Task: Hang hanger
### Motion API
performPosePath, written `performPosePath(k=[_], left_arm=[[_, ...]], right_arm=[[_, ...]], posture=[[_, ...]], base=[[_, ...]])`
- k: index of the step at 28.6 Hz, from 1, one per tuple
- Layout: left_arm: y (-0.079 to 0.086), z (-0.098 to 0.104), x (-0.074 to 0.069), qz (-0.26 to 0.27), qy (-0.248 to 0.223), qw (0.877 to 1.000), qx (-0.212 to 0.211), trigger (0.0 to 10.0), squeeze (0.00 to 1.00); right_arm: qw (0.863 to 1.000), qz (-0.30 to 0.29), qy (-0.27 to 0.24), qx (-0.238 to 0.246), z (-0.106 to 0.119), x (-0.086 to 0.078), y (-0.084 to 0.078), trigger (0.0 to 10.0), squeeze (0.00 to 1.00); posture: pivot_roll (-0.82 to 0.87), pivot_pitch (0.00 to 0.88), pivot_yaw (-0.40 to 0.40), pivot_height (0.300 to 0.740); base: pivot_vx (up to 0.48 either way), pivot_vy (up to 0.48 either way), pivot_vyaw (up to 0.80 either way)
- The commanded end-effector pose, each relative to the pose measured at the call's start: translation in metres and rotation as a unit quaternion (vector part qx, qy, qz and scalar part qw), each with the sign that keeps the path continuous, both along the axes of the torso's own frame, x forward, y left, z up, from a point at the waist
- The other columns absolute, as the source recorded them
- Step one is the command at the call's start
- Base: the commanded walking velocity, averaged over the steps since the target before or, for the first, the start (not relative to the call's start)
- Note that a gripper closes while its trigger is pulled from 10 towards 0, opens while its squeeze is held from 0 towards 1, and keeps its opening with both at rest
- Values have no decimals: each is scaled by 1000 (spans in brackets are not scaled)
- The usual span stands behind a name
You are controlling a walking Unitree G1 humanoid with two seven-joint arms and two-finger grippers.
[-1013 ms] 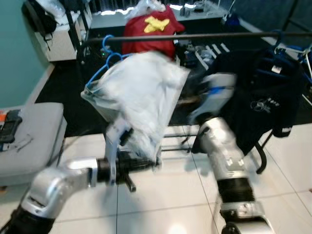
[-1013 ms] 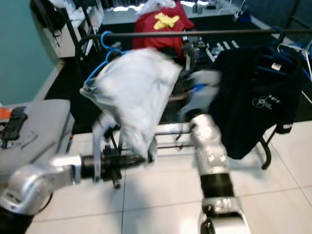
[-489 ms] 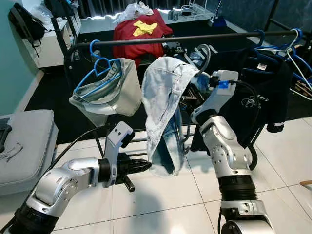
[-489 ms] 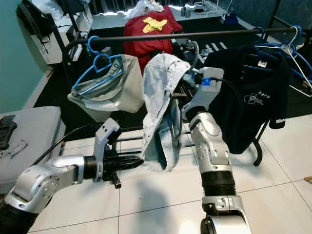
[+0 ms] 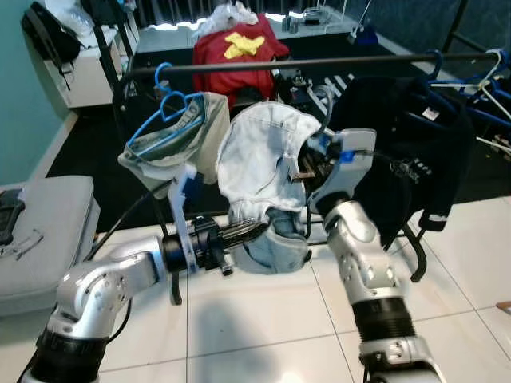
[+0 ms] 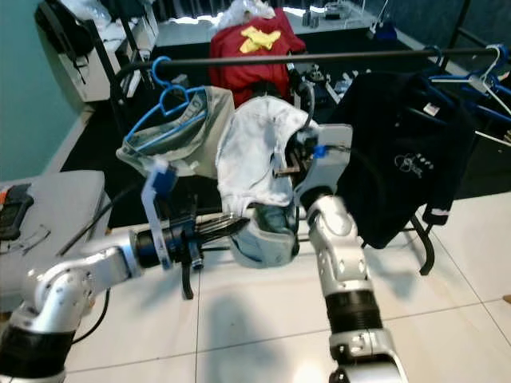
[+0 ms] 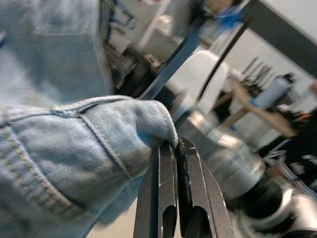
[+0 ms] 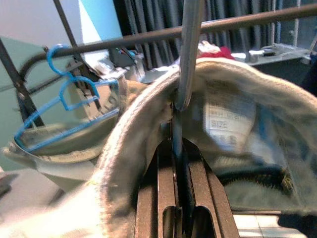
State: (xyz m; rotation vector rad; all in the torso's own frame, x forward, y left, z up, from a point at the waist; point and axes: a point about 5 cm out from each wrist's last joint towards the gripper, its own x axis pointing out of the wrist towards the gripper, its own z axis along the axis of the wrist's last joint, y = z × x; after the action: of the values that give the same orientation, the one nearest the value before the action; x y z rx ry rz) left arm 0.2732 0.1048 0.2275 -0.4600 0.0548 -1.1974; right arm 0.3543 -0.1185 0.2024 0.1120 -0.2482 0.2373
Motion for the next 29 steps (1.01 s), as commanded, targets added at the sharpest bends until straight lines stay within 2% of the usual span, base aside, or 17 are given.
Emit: performPosePath(k=[1, 2, 6, 9, 10, 11, 12, 14, 15, 16, 17, 20, 21, 24, 25, 27, 29], left_arm=[[-5, 15, -7, -30, -15, 999, -38, 0, 0], [-9, 19, -10, -44, -19, 998, -48, 0, 0], [-11, 20, -11, -52, -21, 997, -52, 0, 0], [-14, 19, -10, -49, -1, 997, -59, 0, 0], [-16, 13, -12, -55, 0, 998, -33, 0, 0], [-16, 13, -12, -55, 0, 998, -33, 0, 0], [-15, 5, -13, -52, 7, 999, -9, 0, 0], [-15, 5, -13, -52, 7, 999, -9, 0, 0], [-14, -8, -12, -40, 8, 999, 34, 0, 0], [-14, -8, -12, -40, 8, 999, 34, 0, 0], [-11, -23, -7, -11, 12, 997, 77, 0, 0], [-11, -23, -7, -11, 12, 997, 77, 0, 0], [-7, -37, -1, 18, 19, 994, 110, 0, 0], [-7, -37, -1, 18, 19, 994, 110, 0, 0], [-3, -47, 2, 37, 23, 990, 137, 0, 0], [-3, -47, 2, 37, 23, 990, 137, 0, 0], [5, -62, 6, 63, 16, 980, 187, 0, 0]], right_arm=[[1000, -23, -16, -5, -1, -1, 1, 10000, 0], [999, -41, -20, -8, -2, 0, 0, 10000, 0], [998, -53, -22, -11, -3, 1, -2, 10000, 0], [996, -80, -26, 5, -3, 2, -4, 10000, 0], [995, -90, -28, 19, -1, 3, -7, 10000, 0], [995, -90, -28, 19, -1, 3, -7, 10000, 0], [994, -94, -24, 50, 3, 6, -11, 10000, 0], [994, -94, -24, 50, 3, 6, -11, 10000, 0], [992, -87, -13, 89, 7, 8, -13, 10000, 0], [992, -87, -13, 89, 7, 8, -13, 10000, 0], [992, -53, -2, 114, 12, 9, -11, 10000, 0], [992, -53, -2, 114, 12, 9, -11, 10000, 0], [992, -8, 9, 129, 15, 7, -5, 10000, 0], [992, -8, 9, 129, 15, 7, -5, 10000, 0], [990, 35, 22, 138, 17, 4, 2, 10000, 0], [990, 35, 22, 138, 17, 4, 2, 10000, 0], [977, 100, 63, 175, 13, -3, 8, 10000, 0]], posture=[[-32, 87, 44, 740], [-31, 86, 46, 740], [-31, 86, 46, 740], [-31, 84, 49, 740], [-30, 85, 49, 740], [-30, 85, 49, 740], [-30, 85, 49, 740], [-30, 85, 49, 740], [-28, 86, 47, 740], [-28, 86, 47, 740], [-30, 88, 47, 740], [-30, 88, 47, 740], [-32, 88, 47, 740], [-32, 88, 47, 740], [-36, 88, 50, 740], [-36, 88, 50, 740], [-34, 84, 51, 740]], base=[[0, 0, 0], [0, 0, 0], [0, 0, 0], [0, 0, 0], [0, 0, 0], [0, 0, 0], [0, 0, 0], [0, 0, 0], [0, 0, 0], [0, 0, 0], [0, 0, 0], [0, 0, 0], [0, 0, 0], [0, 0, 0], [0, 0, 0], [0, 0, 0], [0, 0, 0]])
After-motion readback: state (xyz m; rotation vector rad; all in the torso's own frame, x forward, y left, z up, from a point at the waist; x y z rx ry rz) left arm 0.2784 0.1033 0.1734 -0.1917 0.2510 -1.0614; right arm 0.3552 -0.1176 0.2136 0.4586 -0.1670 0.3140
